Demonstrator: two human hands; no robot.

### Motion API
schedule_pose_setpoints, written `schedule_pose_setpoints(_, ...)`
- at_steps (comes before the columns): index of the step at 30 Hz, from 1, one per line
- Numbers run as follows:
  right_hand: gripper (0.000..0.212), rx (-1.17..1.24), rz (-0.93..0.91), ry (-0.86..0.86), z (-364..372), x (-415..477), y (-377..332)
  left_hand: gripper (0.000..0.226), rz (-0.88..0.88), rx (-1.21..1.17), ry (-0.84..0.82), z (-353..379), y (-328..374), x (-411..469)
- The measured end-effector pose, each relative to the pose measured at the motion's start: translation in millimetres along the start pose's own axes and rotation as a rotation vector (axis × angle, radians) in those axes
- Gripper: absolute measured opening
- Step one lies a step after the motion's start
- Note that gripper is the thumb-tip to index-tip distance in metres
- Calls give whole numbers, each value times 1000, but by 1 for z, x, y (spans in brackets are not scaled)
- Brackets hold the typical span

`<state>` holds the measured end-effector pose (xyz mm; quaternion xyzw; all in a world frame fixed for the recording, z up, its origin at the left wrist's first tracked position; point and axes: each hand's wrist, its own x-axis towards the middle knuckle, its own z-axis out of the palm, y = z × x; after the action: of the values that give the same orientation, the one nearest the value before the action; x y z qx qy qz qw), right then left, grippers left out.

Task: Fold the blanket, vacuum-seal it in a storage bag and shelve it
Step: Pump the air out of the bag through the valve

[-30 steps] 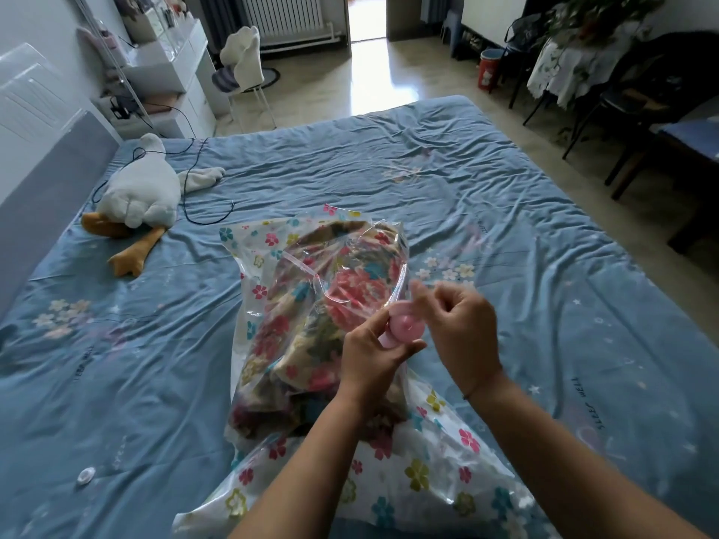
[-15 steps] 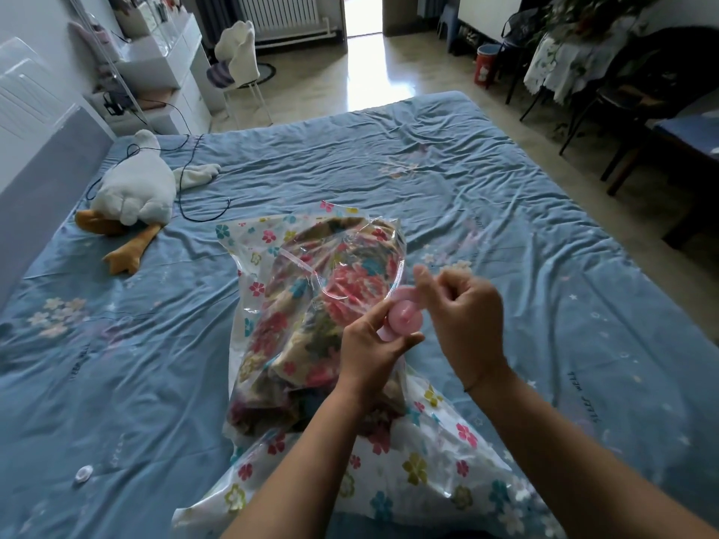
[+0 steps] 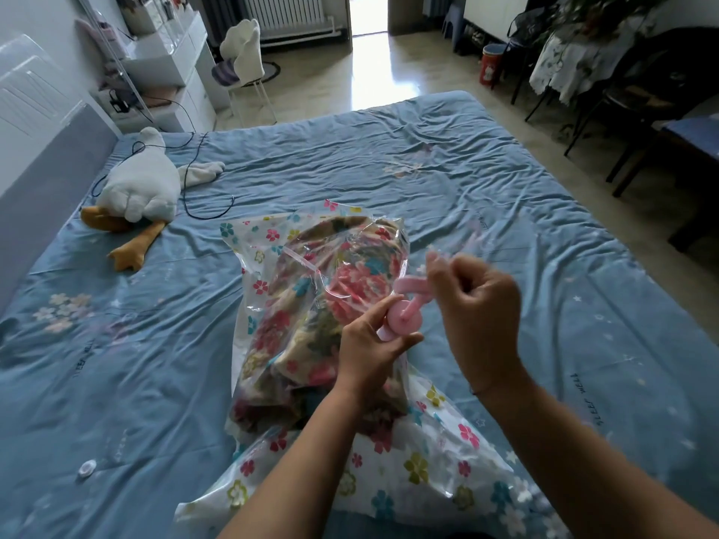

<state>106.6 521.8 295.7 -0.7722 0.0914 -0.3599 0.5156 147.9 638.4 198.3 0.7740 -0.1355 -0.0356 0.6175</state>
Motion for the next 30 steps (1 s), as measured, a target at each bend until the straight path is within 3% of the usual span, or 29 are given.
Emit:
schedule_pose_setpoints(2, 57, 163, -68, 103, -8, 9, -26, 60, 9, 20, 14, 1, -1, 1)
schedule_pose_setpoints(4, 55, 161, -66, 110, -3, 10, -21, 59, 3, 23, 23, 3, -2, 1)
schedule_pose_setpoints(8, 54, -179, 151, -183, 20, -9, 48, 58, -23, -22, -2, 3, -6, -1)
schedule_pose_setpoints(10, 54, -253, 217, -246, 22, -14, 65, 56, -49, -52, -16, 2, -4, -2)
schedule_pose_setpoints(16, 61, 124, -27, 53, -1, 14, -11, 61, -9, 1, 6, 0, -1, 2)
schedule_pose_setpoints(18, 56, 122, -71, 115, -2, 13, -16, 60, -8, 10, 12, 2, 0, 1)
schedule_pose_setpoints(24, 51, -264, 171, -199, 16, -15, 66, 60, -3, -11, -30, 5, 2, -4)
schedule_pose_setpoints(26, 53, -214, 127, -150, 14, -10, 54, 57, 1, -8, -24, 4, 3, -3)
schedule_pose_setpoints(30, 60, 160, -3, 55, -4, 15, -9, 61, 2, 19, 5, 4, 3, -1)
